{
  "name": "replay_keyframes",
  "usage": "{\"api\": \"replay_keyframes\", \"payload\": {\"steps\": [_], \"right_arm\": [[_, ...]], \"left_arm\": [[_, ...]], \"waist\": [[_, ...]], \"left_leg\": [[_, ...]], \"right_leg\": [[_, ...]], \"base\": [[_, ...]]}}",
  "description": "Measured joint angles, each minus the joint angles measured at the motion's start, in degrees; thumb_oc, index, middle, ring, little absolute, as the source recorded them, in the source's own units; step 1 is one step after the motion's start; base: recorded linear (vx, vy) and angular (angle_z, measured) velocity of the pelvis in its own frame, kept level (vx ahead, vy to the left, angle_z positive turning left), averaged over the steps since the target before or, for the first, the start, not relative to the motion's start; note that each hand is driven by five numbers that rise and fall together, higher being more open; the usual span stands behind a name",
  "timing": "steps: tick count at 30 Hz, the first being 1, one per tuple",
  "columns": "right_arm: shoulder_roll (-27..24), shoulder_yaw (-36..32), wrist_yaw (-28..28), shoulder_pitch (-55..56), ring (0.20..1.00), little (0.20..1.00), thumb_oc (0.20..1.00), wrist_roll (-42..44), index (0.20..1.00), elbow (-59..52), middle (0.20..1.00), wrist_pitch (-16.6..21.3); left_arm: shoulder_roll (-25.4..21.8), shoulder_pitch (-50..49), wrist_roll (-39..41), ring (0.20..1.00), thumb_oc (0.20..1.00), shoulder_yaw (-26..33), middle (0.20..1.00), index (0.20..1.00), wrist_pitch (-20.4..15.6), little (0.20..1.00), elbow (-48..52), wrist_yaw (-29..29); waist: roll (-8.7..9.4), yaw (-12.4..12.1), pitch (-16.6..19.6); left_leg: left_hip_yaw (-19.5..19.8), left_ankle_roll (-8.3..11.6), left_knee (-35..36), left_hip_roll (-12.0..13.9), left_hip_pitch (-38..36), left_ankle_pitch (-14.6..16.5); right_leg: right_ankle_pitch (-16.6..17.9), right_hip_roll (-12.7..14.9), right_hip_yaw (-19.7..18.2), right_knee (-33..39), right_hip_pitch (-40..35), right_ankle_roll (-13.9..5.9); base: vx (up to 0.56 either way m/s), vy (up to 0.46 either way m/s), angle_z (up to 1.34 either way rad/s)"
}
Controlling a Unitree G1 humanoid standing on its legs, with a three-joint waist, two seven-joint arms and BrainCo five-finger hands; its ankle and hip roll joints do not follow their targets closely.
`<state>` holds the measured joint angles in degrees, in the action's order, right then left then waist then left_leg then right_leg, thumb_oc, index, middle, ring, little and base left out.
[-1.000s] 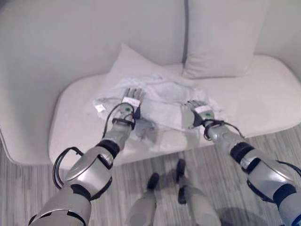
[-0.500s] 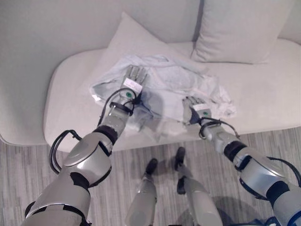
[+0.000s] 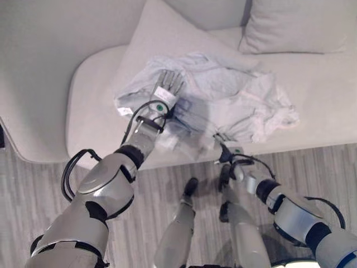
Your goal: Hang the clothes on the sofa on the clothes rack.
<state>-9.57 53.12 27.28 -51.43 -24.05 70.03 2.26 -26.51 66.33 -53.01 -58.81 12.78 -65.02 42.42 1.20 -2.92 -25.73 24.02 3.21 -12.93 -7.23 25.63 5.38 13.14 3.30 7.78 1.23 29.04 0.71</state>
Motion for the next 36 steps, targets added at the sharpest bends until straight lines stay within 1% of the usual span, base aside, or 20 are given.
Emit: {"api": "replay_keyframes", "payload": {"steps": [3,4,5,8,11,18,23,25,26,28,29,30,31,32,34,35,36], "right_arm": [[-1.1,1.1,-0.1,-2.9,1.0,1.0,1.0,-2.7,1.0,2.8,1.0,-1.1],[-2.2,1.3,-0.3,-4.1,0.2,0.2,0.2,-3.0,0.2,3.6,0.2,-1.6],[-2.9,1.2,-0.4,-4.9,0.2,0.2,0.2,-3.0,0.2,4.3,0.2,-1.7],[-3.5,1.2,-0.3,-8.1,0.2,0.2,0.2,-3.0,0.2,5.2,0.2,-2.5],[-3.6,1.1,-1.1,-8.9,0.2,0.2,0.2,-3.0,0.2,5.3,0.2,-3.4],[-3.5,0.7,-1.1,-7.8,0.2,0.2,0.2,-2.9,0.2,5.1,0.2,-3.3],[-4.1,-0.2,0.2,-6.8,0.2,0.2,0.2,-2.8,0.2,4.6,0.2,-3.2],[-4.6,-1.7,0.5,-6.8,0.2,0.2,0.2,-2.7,0.2,3.3,0.2,-3.2],[-5.3,-2.8,1.6,-6.9,0.2,0.2,0.2,-2.5,0.2,2.3,0.2,-3.3],[-6.7,-6.5,2.6,-6.1,0.2,0.2,0.2,-1.6,0.2,-0.7,0.2,-3.2],[-7.6,-7.9,3.4,-6.0,0.2,0.2,0.2,-0.6,0.2,-2.5,0.2,-3.3],[-8.5,-10.1,3.7,-5.1,0.2,0.2,0.2,-0.1,0.2,-5.8,0.2,-3.3],[-10.4,-13.7,5.3,-4.0,0.2,0.2,0.2,0.5,0.2,-10.9,0.2,-3.3],[-11.7,-14.9,6.0,-3.8,0.2,0.2,0.2,0.6,0.2,-13.6,0.2,-3.5],[-13.3,-18.8,7.2,-1.7,0.2,0.2,0.2,0.5,0.2,-22.3,0.2,-3.3],[-13.4,-19.4,8.5,-0.7,0.2,0.2,0.2,0.4,0.2,-24.4,0.2,-3.2],[-13.6,-20.2,8.9,0.6,0.2,0.2,0.2,0.2,0.2,-27.3,0.2,-3.5]], "left_arm": [[0.7,1.9,0.0,1.0,1.0,0.0,1.0,1.0,0.3,1.0,0.0,0.4],[1.2,2.6,0.0,0.464,0.464,-0.5,0.464,0.464,0.3,0.464,0.0,0.7],[1.5,3.2,0.0,0.2,0.2,-0.5,0.2,0.2,0.3,0.2,0.0,0.7],[2.3,4.3,0.0,0.2,0.2,-0.5,0.2,0.2,0.3,0.2,0.3,1.7],[3.4,4.4,0.0,0.2,0.2,-0.5,0.2,0.2,0.4,0.2,0.3,2.2],[3.8,4.2,0.1,0.2,0.2,-0.3,0.2,0.2,0.3,0.2,-0.1,2.3],[3.7,3.4,0.5,0.2,0.2,-0.1,0.2,0.2,0.2,0.2,-1.1,1.6],[3.8,2.8,1.1,0.2,0.2,1.8,0.2,0.2,-0.2,0.2,-1.0,1.4],[3.7,2.3,1.4,0.2,0.2,3.3,0.2,0.2,-0.2,0.2,-0.9,1.4],[3.7,0.2,4.5,0.2,0.2,9.9,0.2,0.2,-0.9,0.2,1.6,1.7],[3.5,-0.8,5.8,0.2,0.2,11.8,0.2,0.2,-1.0,0.2,2.2,1.8],[2.4,-3.1,7.1,0.2,0.2,14.9,0.2,0.2,-1.4,0.2,5.8,1.8],[0.7,-6.3,8.5,0.2,0.2,17.9,0.2,0.2,-1.4,0.2,9.4,2.3],[-0.4,-7.6,9.4,0.2,0.2,18.9,0.2,0.2,-1.5,0.2,11.1,2.3],[-5.3,-12.9,9.8,0.2,0.2,22.9,0.2,0.2,-1.7,0.2,18.4,2.3],[-6.1,-14.7,9.9,0.2,0.2,23.1,0.2,0.2,-1.6,0.2,19.5,2.5],[-7.8,-17.4,9.8,0.2,0.2,24.5,0.2,0.2,-1.7,0.2,22.9,1.9]], "waist": [[-1.11,-0.5,-0.6],[-1.79,-1.0,-0.9],[-2.14,-1.3,-1.1],[-2.54,-1.9,-1.3],[-2.56,-2.2,-1.3],[-2.47,-0.8,-1.4],[-2.25,0.6,-1.3],[-1.99,0.9,-1.3],[-1.74,1.1,-1.2],[-1.51,1.2,-1.2],[-1.4,1.3,-1.2],[-1.08,1.4,-1.3],[-0.79,1.5,-1.1],[-0.76,1.8,-1.2],[0.23,2.3,-1.2],[0.44,2.4,0.4],[0.91,2.7,1.8]], "left_leg": [[0.0,0.33,-0.6,-0.2,2.2,-0.2],[0.1,0.59,-0.6,-0.3,3.4,-0.5],[0.2,0.68,-0.6,-0.4,3.8,-0.6],[0.3,0.94,-1.1,-0.5,5.7,-0.8],[0.3,0.95,-1.3,-0.5,5.7,-0.8],[0.3,0.84,-1.7,-1.0,4.6,-0.9],[0.0,0.65,-1.4,-1.0,1.5,-1.0],[-0.1,0.55,-1.3,-1.0,0.8,-1.0],[-0.2,0.52,-1.3,-1.1,0.4,-1.0],[-0.7,0.44,-1.2,-1.0,-0.3,-1.1],[-1.0,0.38,-1.1,-1.0,-1.1,-1.1],[-1.4,0.12,-1.0,-0.9,-1.6,-0.9],[-1.9,0.01,-0.9,-0.8,-2.8,-0.8],[-2.1,-0.03,-0.8,-0.8,-3.9,-0.8],[-3.0,-0.32,0.1,-0.4,-6.8,-0.7],[-3.2,-0.68,0.4,-0.4,-6.9,-0.4],[-3.6,-1.05,1.0,-0.3,-9.0,-0.4]], "right_leg": [[0.3,0.1,-0.2,-0.6,2.2,-0.04],[0.5,0.2,0.0,-0.6,3.1,-0.05],[0.5,0.3,0.1,-0.9,3.7,-0.05],[0.5,0.3,0.2,-1.4,5.8,-0.03],[0.5,0.4,0.3,-1.9,5.7,0.01],[0.5,0.8,0.2,-2.2,4.6,-0.2],[0.6,0.9,0.0,-2.2,1.8,-0.3],[0.6,1.0,-0.1,-2.2,1.1,-0.3],[0.6,1.0,-0.3,-2.2,0.8,-0.31],[0.7,1.0,-0.6,-2.3,0.3,-0.42],[0.7,1.0,-0.8,-2.3,-0.4,-0.42],[0.7,0.9,-1.2,-2.2,-0.8,-0.49],[0.7,0.8,-1.9,-2.2,-1.7,-0.51],[0.7,0.8,-2.0,-2.2,-2.7,-0.52],[0.7,0.5,-2.9,-2.0,-5.1,-0.56],[0.2,0.5,-3.2,-1.8,-5.5,-1.07],[-0.4,0.4,-3.4,-1.3,-7.0,-1.84]], "base": [[-0.01,0.0,0.02],[-0.03,0.01,0.08],[-0.01,0.001,0.06],[0.0,-0.001,0.04],[0.0,0.004,0.02],[0.0,0.0,0.0],[0.0,0.008,-0.01],[-0.01,0.012,-0.02],[-0.02,0.026,-0.05],[0.0,0.041,-0.08],[0.02,0.055,-0.13],[0.03,0.075,-0.22],[0.04,0.101,-0.2],[0.02,0.078,-0.22],[0.02,0.05,-0.2],[0.05,0.091,-0.17],[0.04,0.069,-0.11]]}}
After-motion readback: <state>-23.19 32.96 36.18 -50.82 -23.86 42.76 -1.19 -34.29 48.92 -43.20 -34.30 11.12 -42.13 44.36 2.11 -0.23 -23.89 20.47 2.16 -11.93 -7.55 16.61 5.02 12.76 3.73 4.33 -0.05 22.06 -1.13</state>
